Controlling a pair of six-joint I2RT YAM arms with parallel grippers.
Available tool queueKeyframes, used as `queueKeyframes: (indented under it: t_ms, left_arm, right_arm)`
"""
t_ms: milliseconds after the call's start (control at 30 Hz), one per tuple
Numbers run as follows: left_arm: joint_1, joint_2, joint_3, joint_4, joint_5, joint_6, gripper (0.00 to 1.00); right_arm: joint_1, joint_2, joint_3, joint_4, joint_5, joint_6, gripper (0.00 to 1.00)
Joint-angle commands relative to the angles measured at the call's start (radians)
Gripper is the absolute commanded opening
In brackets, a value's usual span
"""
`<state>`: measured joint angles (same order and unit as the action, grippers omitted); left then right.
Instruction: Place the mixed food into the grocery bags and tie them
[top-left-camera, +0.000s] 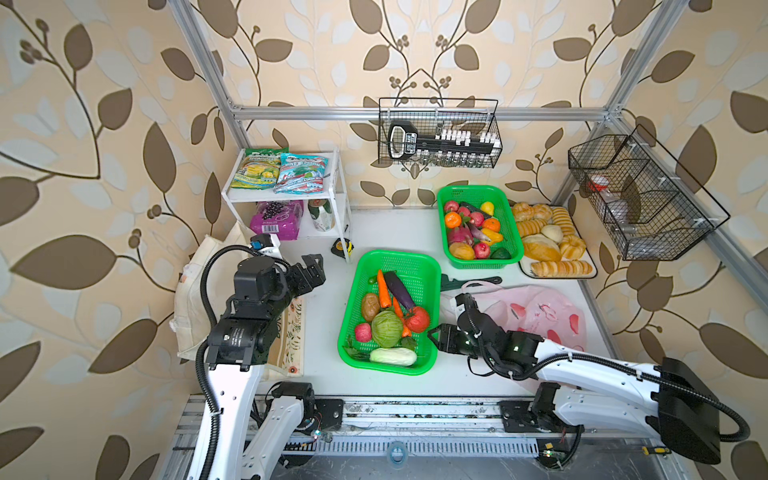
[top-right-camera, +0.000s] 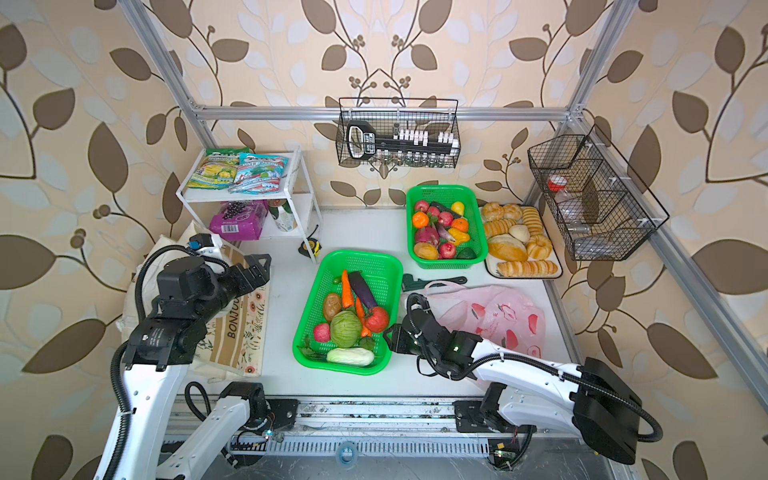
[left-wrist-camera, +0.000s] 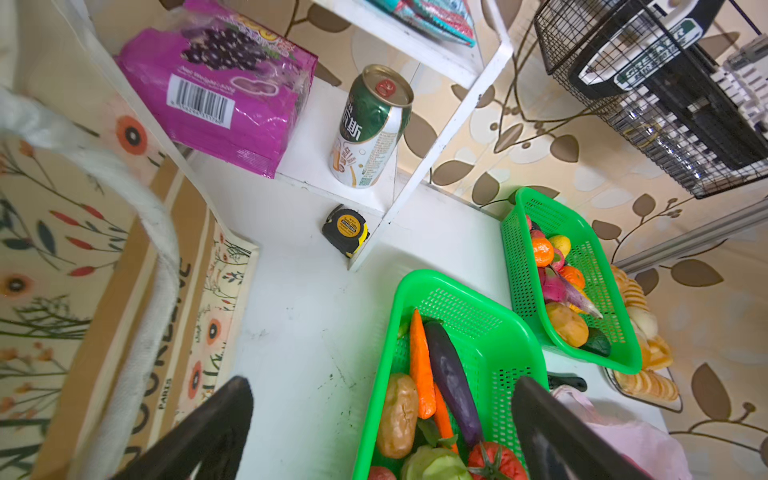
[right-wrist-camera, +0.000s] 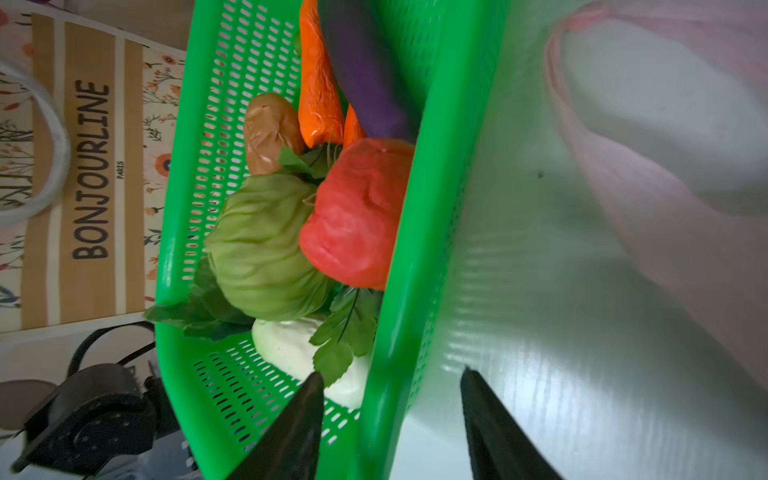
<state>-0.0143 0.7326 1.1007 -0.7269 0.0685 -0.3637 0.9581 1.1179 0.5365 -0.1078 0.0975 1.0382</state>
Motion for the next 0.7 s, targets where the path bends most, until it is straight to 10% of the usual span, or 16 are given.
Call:
queueKeyframes:
  t_ms: [0,367,667]
  left_arm:
    - [-0.011,-0.014,0.066,-0.072,0.007,0.078,0.99]
    - [-0.012,0.017,0.105,-0.054,0.118,0.082,0.99]
    - [-0.048,0.078,0.160,-0.035,0.145,0.118,0.99]
  right_arm:
    - [0.001,0.028,0.052,0.021,0.085,0.047,0.42]
    - [-0.113,0.113,0.114,-0.003,0.094,0.003,0.07]
    - [-0.296,0.291,0.306,-0.008,0.056,-0.119,0.02]
